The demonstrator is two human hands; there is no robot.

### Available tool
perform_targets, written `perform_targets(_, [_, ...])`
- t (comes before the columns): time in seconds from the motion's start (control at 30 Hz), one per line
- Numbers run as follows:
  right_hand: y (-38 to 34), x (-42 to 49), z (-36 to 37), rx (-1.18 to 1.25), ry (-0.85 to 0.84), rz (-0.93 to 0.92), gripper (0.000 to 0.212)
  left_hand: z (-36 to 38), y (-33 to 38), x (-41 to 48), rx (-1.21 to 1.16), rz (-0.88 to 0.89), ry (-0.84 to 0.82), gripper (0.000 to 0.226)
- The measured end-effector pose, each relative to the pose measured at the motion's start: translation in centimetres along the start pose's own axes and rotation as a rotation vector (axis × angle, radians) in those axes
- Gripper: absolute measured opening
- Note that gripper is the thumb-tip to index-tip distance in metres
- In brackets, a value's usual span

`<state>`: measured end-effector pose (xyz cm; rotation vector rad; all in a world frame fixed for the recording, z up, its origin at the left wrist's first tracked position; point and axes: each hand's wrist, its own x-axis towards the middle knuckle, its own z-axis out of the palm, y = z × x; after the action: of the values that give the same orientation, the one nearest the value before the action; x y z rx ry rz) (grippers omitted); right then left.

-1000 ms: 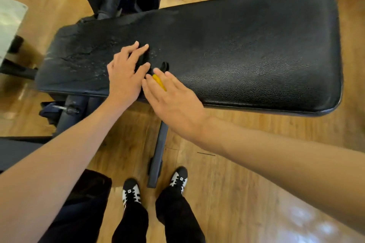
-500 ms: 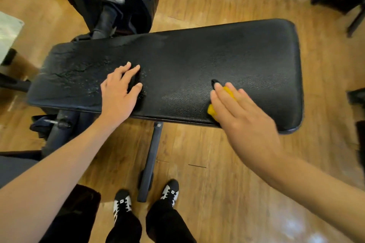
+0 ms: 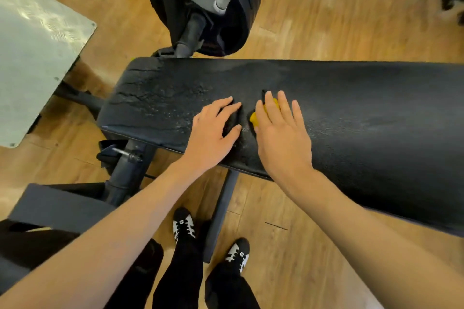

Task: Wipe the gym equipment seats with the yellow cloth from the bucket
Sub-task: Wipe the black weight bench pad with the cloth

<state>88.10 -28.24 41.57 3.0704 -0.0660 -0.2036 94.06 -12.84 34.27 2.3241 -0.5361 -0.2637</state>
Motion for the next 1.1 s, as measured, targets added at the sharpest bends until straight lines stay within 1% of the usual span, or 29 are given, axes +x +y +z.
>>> perform_targets(0.07, [-0.3,0.3,0.0,-0.025,-0.02,-0.006,0.064,-1.2,-1.7,-0.1,0.004,0.039,-0.008,0.051])
perform_targets(0.13, [0.1,1.0,0.1,-0.059,-0.028,-0.058,0.067,-2.1,-4.0,0.1,0.039,0.037,-0.007,0.053])
perform_targets(0.2, [1.3,2.3,0.1,-0.078,-0.015,-0.126,0.072,-3.0,-6.5,0.6,0.079,0.017,-0.012,0.056])
perform_targets(0.27, [3.0,4.7,0.1,-0.084,-0.008,-0.155,0.071,-3.6,-8.7,1.1,0.117,0.023,-0.01,0.06])
perform_targets(0.33, [4.8,8.5,0.2,-0.112,0.005,-0.133,0.061,-4.1,-10.5,1.4,0.141,0.053,-0.014,0.061])
perform_targets(0.47, [6.4,15.5,0.7,-0.082,-0.001,-0.026,0.028,-4.8,-13.1,1.4,0.184,0.111,-0.043,0.061])
perform_targets(0.5, [5.9,15.6,0.9,-0.074,0.018,-0.015,0.026,-4.8,-13.7,1.4,0.184,0.116,-0.051,0.061])
perform_targets(0.57, [4.2,12.9,1.4,-0.038,0.063,-0.035,0.036,-4.5,-14.3,1.1,0.168,0.116,-0.059,0.061])
perform_targets(0.63, [0.8,6.9,1.8,0.008,0.052,-0.129,0.052,-4.1,-14.5,1.0,0.147,0.109,-0.051,0.062])
perform_targets(0.73, [-3.1,-1.7,1.6,0.059,-0.036,-0.295,0.056,-3.6,-14.3,1.1,0.143,0.1,-0.024,0.062])
perform_targets(0.77, [-3.1,-2.9,1.6,0.067,-0.07,-0.345,0.058,-3.6,-14.2,1.2,0.151,0.096,-0.017,0.063])
perform_targets(0.83, [-1.0,-1.3,1.1,0.033,-0.113,-0.459,0.062,-3.6,-14.2,1.3,0.166,0.092,-0.007,0.063])
perform_targets(0.9, [2.2,3.3,0.7,-0.032,-0.102,-0.425,0.065,-3.4,-14.1,1.3,0.175,0.095,-0.002,0.062])
perform_targets(0.93, [3.8,6.3,0.5,-0.069,-0.088,-0.358,0.061,-3.3,-14.2,1.2,0.177,0.095,0.001,0.062])
perform_targets(1.03, [7.0,14.4,-0.2,-0.081,-0.061,-0.092,0.035,-3.3,-14.2,1.3,0.189,0.09,0.006,0.063])
perform_targets(1.1, [6.4,16.4,0.3,-0.066,-0.061,0.018,0.03,-3.3,-14.4,1.3,0.2,0.079,0.007,0.064])
